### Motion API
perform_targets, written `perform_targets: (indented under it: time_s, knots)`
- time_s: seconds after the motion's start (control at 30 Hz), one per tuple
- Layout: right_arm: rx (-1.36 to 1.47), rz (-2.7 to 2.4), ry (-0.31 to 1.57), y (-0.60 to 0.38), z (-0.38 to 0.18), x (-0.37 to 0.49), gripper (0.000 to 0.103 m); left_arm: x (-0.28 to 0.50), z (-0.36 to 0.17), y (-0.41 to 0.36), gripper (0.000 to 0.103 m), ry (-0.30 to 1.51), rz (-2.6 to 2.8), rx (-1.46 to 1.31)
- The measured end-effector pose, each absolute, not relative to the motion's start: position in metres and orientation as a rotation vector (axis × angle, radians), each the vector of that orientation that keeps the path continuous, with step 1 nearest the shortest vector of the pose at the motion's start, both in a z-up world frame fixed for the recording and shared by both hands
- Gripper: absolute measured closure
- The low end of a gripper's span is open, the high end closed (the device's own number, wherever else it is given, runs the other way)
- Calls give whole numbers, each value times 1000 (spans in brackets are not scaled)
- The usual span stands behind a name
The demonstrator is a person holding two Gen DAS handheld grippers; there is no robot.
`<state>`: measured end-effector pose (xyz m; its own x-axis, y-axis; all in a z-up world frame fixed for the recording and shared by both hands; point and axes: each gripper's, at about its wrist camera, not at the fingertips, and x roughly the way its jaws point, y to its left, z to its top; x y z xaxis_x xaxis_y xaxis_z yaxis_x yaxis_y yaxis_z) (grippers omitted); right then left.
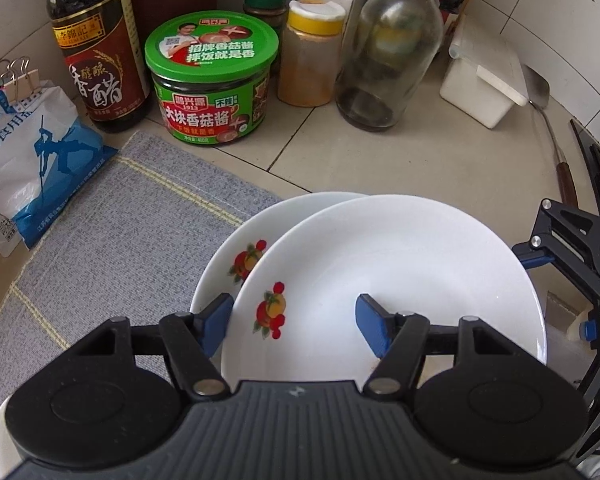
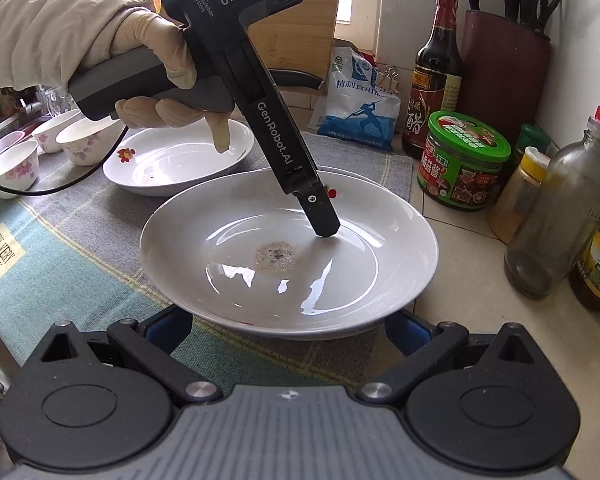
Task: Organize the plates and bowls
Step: 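Lower the stained plate onto the stack and open the left tool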
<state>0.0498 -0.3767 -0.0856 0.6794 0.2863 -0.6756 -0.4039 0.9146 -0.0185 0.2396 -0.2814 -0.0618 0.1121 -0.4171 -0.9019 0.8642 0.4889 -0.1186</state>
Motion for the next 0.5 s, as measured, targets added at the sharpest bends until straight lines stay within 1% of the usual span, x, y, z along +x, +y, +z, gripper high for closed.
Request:
perform_targets:
  time_s: [0.33,0.5]
  knots:
    - [-144,372,747,-380,-86,50,0,241,-63,-285,36,1085,-1004,496]
    - [-144,356,743,-380,-83,46,0,240,-60,-283,33,1060,-998,501]
